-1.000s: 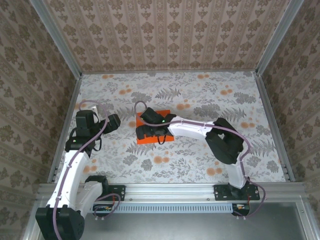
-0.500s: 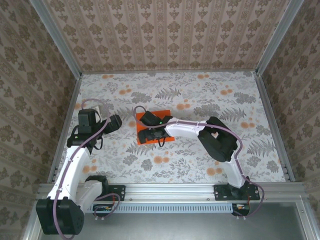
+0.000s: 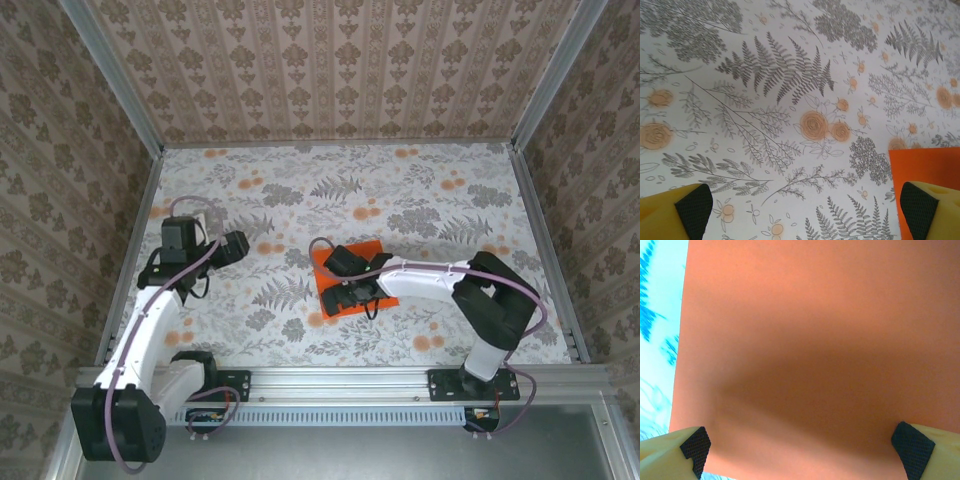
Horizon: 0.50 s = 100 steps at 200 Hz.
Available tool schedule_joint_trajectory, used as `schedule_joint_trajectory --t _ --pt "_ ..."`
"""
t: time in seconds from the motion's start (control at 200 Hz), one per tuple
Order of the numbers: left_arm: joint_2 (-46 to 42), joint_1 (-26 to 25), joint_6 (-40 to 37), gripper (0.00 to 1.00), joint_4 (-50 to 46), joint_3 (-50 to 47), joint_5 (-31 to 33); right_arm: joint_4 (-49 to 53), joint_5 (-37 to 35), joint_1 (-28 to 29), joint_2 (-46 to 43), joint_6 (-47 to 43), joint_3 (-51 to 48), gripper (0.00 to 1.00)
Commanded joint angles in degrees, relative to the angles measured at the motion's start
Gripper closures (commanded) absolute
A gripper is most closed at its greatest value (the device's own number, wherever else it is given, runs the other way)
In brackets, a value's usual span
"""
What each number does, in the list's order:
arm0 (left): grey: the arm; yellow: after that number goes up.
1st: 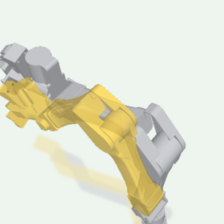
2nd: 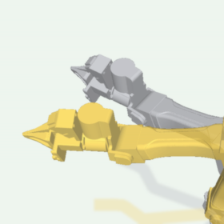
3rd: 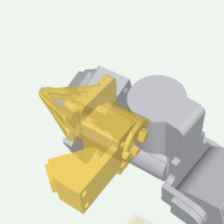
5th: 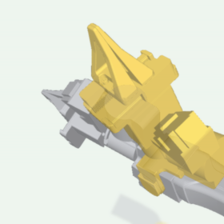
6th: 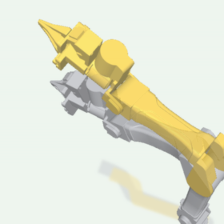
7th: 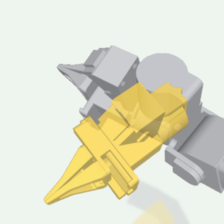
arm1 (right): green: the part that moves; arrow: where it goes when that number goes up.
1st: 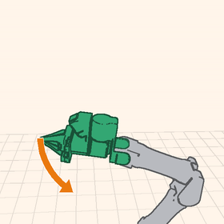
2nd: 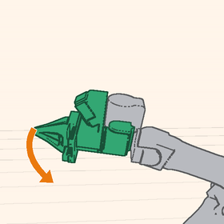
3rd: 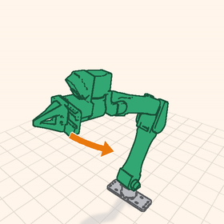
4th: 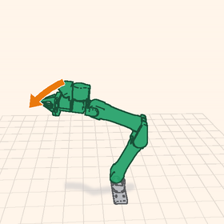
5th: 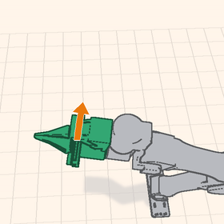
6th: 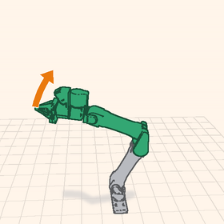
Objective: Fold a paper plane with a square sheet of paper (pick it up from the middle)
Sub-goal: Move the square sheet of paper to the center of the table.
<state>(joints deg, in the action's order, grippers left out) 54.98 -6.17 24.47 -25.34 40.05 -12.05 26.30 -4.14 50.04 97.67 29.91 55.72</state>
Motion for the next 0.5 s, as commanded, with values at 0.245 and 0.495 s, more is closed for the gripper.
schedule_joint_trajectory --t 0.245,0.495 --pt "12.08 -11.58 3.39 0.00 2.54 5.19 -0.72 12.64 -8.13 -4.38 1.20 3.32 10.79 0.00" --pt "16.81 -15.50 6.70 0.00 5.99 5.92 -0.22 16.47 -8.65 -5.98 9.72 4.75 18.80 0.00"
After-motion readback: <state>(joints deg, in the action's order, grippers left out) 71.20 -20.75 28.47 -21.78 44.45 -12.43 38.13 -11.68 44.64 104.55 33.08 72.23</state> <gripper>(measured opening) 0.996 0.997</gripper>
